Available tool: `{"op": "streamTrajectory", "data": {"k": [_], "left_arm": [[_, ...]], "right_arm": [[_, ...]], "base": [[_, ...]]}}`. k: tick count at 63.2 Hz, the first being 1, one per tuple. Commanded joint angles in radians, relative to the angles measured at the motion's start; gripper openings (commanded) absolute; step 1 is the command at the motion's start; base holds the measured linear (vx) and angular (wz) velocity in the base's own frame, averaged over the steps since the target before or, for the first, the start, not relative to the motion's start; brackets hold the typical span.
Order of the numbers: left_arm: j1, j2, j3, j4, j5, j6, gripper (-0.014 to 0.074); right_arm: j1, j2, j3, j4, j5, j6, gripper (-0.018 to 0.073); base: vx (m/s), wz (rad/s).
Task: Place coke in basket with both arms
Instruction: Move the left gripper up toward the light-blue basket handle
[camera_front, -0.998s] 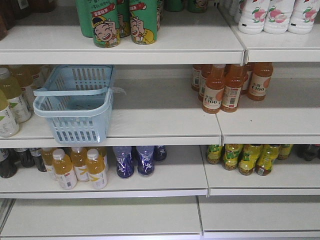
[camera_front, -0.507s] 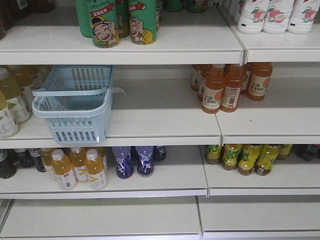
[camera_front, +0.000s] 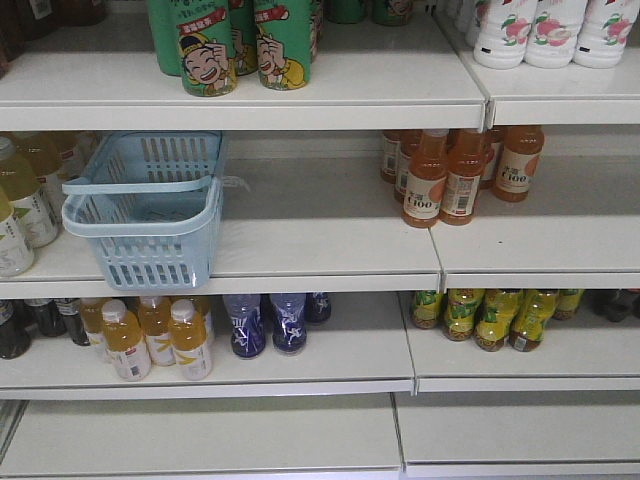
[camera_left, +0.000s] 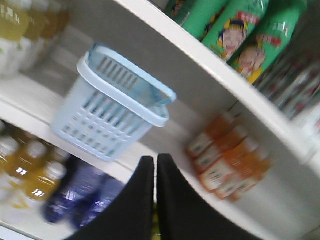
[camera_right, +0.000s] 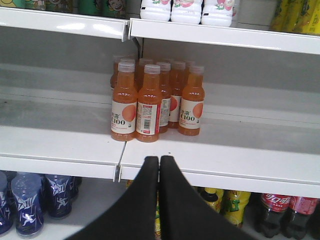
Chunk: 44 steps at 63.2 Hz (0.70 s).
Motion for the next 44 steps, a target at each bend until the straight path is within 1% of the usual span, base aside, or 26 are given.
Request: {"op": "streamTrajectory", "data": {"k": [1, 2, 4, 6, 17, 23, 25, 26, 28, 30, 34, 39, 40, 44], "left_arm": [[-0.006, -0.006, 0.007, -0.217, -0.081, -0.185, -0.0006], [-0.006, -0.006, 0.007, -0.243, -0.088, -0.202, -0.0006], [-0.006, -0.006, 0.007, -0.272, -0.098, -0.223, -0.0006], [-0.006, -0.006, 0.007, -0.294, -0.118, -0.225, -0.0006], [-0.006, -0.006, 0.007, -0.301, -0.233, -0.225, -0.0006], [-0.006, -0.007, 0.005, -0.303, -0.249, -0.227, -0.0006], [-0.006, -0.007, 0.002, -0.318, -0.255, -0.233, -0.0006], [-0.006, -0.007, 0.001, -0.334, -0.256, -0.241, -0.0006], [-0.007, -0.007, -0.011, -0.378, -0.265, -0.287, -0.0006], [-0.007, -0.007, -0.034, -0.405, -0.274, -0.328, -0.0006], [-0.007, -0.007, -0.093, -0.4, -0.292, -0.344, -0.0006], [-0.007, 0.006, -0.2, -0.355, -0.315, -0.332, -0.0006], [-0.007, 0.012, -0.218, -0.34, -0.322, -0.33, -0.0006], [-0.007, 0.06, -0.309, -0.234, -0.348, -0.328, -0.0006]], "right_arm": [[-0.007, -0.011, 0.017, -0.01, -0.067, -0.011, -0.0005], [-0.007, -0.011, 0.017, -0.01, -0.067, -0.011, -0.0005], [-0.007, -0.011, 0.017, -0.01, -0.067, -0.011, -0.0005], [-0.007, -0.011, 0.017, -0.01, -0.067, -0.011, -0.0005], [-0.007, -0.011, 0.017, -0.01, -0.067, -0.011, -0.0005], [-0.007, -0.011, 0.017, -0.01, -0.067, -0.011, -0.0005], [-0.007, -0.011, 0.017, -0.01, -0.067, -0.011, -0.0005], [-0.007, -0.011, 0.017, -0.01, -0.067, -0.011, -0.0005], [-0.007, -0.011, 0.017, -0.01, -0.067, -0.011, -0.0005], [-0.007, -0.011, 0.017, -0.01, -0.067, -0.011, -0.0005], [-0.007, -0.011, 0.017, -0.01, -0.067, -0.011, -0.0005], [-0.007, -0.011, 0.017, -0.01, -0.067, -0.011, -0.0005], [-0.007, -0.011, 0.017, -0.01, -0.067, -0.011, -0.0005], [-0.007, -0.011, 0.017, -0.01, -0.067, -0.011, -0.0005]], "base": [[0.0, 0.0], [0.0, 0.0], [0.0, 0.0], [0.0, 0.0], [0.0, 0.0], [0.0, 0.0], [0.0, 0.0], [0.0, 0.0], [0.0, 0.0], [0.0, 0.0], [0.0, 0.0], [0.0, 0.0], [0.0, 0.0], [0.0, 0.0]]}}
